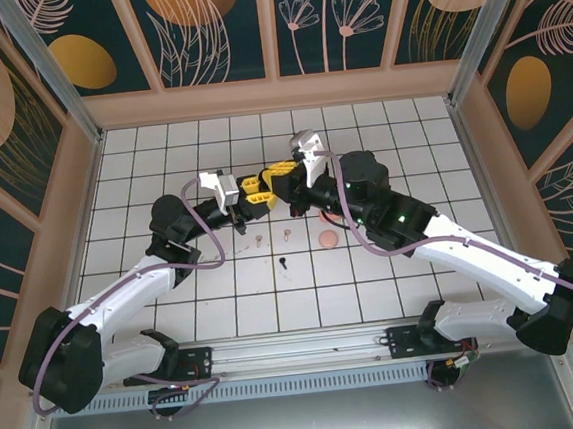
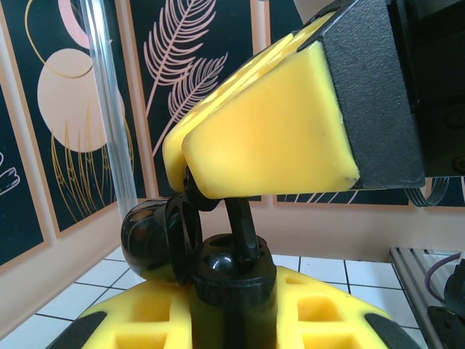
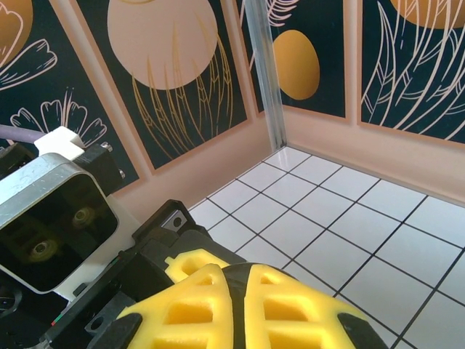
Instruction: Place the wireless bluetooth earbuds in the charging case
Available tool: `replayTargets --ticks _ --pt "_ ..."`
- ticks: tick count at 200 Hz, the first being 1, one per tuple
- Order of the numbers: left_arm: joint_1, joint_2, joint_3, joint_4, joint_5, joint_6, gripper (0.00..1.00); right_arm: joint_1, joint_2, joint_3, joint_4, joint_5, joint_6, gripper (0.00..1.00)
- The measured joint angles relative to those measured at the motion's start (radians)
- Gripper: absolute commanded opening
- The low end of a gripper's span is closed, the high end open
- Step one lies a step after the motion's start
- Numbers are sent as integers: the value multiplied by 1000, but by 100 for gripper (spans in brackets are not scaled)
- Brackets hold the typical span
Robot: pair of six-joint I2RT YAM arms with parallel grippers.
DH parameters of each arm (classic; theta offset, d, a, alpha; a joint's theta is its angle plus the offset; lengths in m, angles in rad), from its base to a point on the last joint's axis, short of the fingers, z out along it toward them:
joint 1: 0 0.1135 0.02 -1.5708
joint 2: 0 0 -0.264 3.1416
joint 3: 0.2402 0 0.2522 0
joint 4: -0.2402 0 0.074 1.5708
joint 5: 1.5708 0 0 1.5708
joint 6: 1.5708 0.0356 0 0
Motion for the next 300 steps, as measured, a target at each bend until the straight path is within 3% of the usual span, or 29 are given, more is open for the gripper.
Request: replayTargets --ticks 78,100,125,153,191,227,266,300 --pt "11 -3 1 -27 -18 -8 0 28 44 1 -11 37 -4 10" --pt "11 -3 1 -31 -18 -8 0 33 46 2 -14 53 1 26" --pt "10 -3 1 -29 -29 -8 0 43 60 33 -47 57 11 52" --pt "5 -3 -2 10 -62 -11 0 60 77 111 -122 63 31 65" --pt "2 1 -42 116 -115 -10 0 58 61 198 -201 108 78 70" --pt "2 24 -74 151 -167 0 0 37 -60 189 -280 165 180 71" --pt "2 32 -80 190 -234 16 0 -1 -197 39 -339 224 312 72" --pt "2 40 -84 222 -312 28 0 -45 -137 -143 -365 217 415 69"
